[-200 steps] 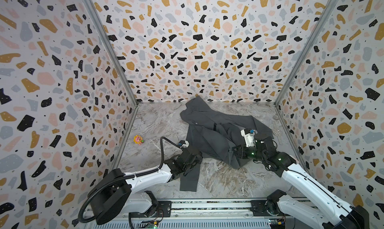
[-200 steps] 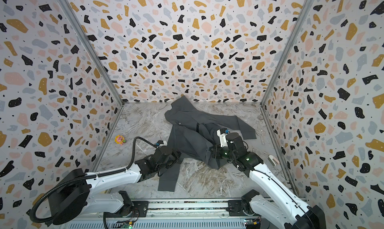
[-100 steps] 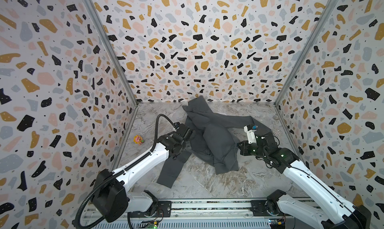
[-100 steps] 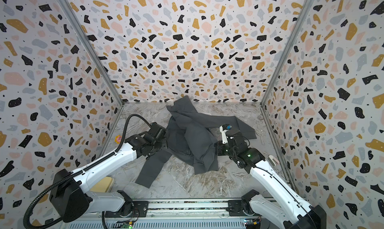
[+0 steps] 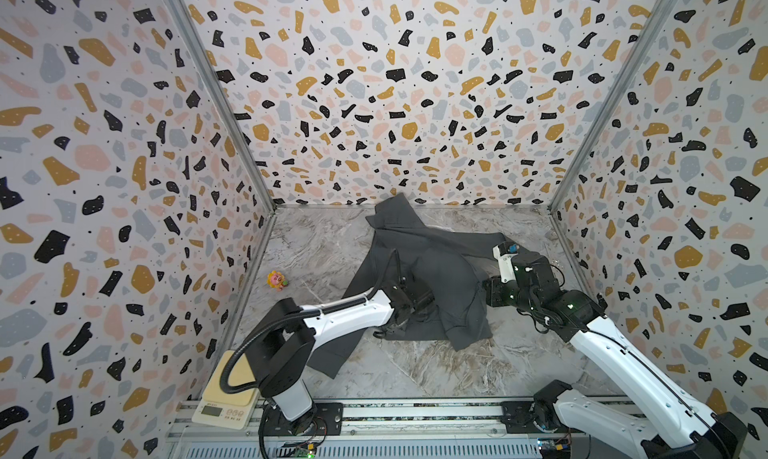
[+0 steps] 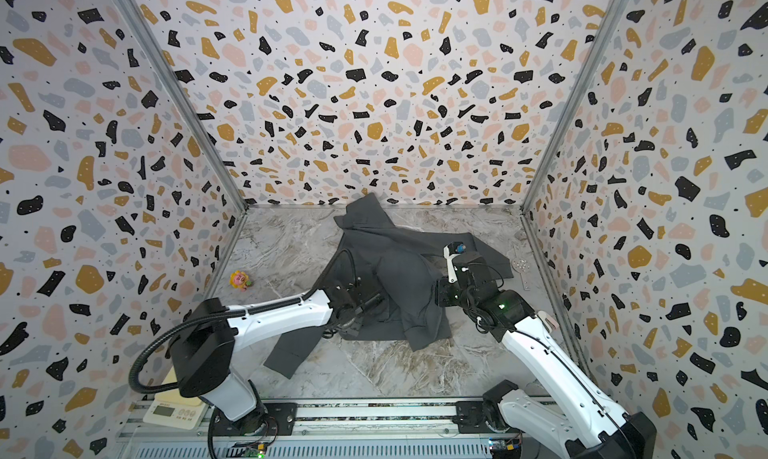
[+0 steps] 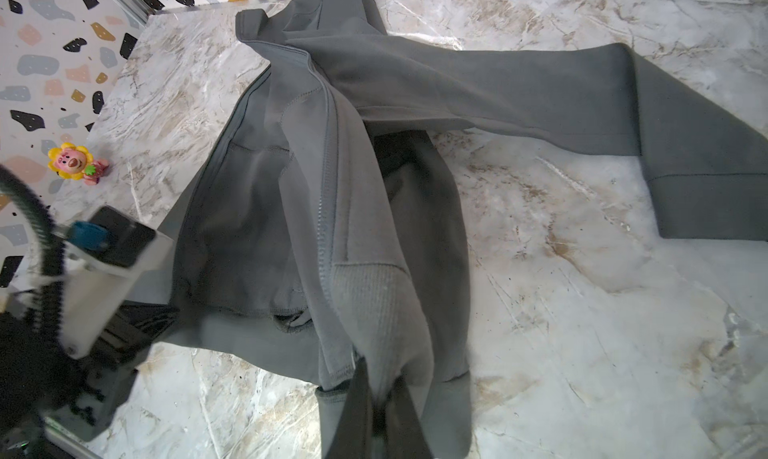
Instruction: Zip up the jacket
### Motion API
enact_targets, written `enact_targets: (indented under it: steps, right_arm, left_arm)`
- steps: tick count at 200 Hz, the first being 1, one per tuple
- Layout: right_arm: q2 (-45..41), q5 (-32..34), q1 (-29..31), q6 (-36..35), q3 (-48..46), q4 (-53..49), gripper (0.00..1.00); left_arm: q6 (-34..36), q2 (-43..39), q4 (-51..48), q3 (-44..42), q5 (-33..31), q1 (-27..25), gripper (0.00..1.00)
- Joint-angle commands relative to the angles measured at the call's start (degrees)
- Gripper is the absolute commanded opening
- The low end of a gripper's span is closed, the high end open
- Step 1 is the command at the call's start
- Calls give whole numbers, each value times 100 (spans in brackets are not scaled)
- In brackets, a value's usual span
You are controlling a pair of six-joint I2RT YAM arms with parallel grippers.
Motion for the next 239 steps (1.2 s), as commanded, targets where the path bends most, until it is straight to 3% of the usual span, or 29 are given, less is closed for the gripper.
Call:
enact_targets:
  steps: [1, 29, 44, 93, 126, 164, 204, 220, 239]
  right_arm:
    - [-80, 88, -27, -75, 117, -229, 0]
    - [-199, 258, -35, -107, 120, -371, 0]
    - [-211, 280, -31, -125, 139, -410, 0]
    - [-137, 182, -34, -120, 164, -386, 0]
    - [-140, 185, -38, -146, 190, -421, 0]
    - [-125, 112, -38, -129, 160, -391, 0]
    - [-44, -44, -29, -100, 136, -309, 0]
    - [-8, -111, -28, -85, 99, -256, 0]
    - [19, -219, -18, -48, 69, -185, 0]
  left_arm:
    - [-108, 165, 250, -73, 106, -120, 5]
    - [-89, -118, 742, -332, 373, -122, 43]
    - [-76, -191, 799, -336, 444, -124, 57]
    - [-217, -706, 1153, -583, 681, -123, 71]
    - [-591, -1613, 1561, -1062, 818, 0, 74]
    - [-1885, -3429, 2060, -2195, 478, 368, 72]
    - [-3434, -5586, 1547, -3348, -364, 616, 57]
    - [-3804, -6042, 1615, -3854, -87, 783, 56]
    - [-4100, -6116, 2158, -4408, 472, 879, 42]
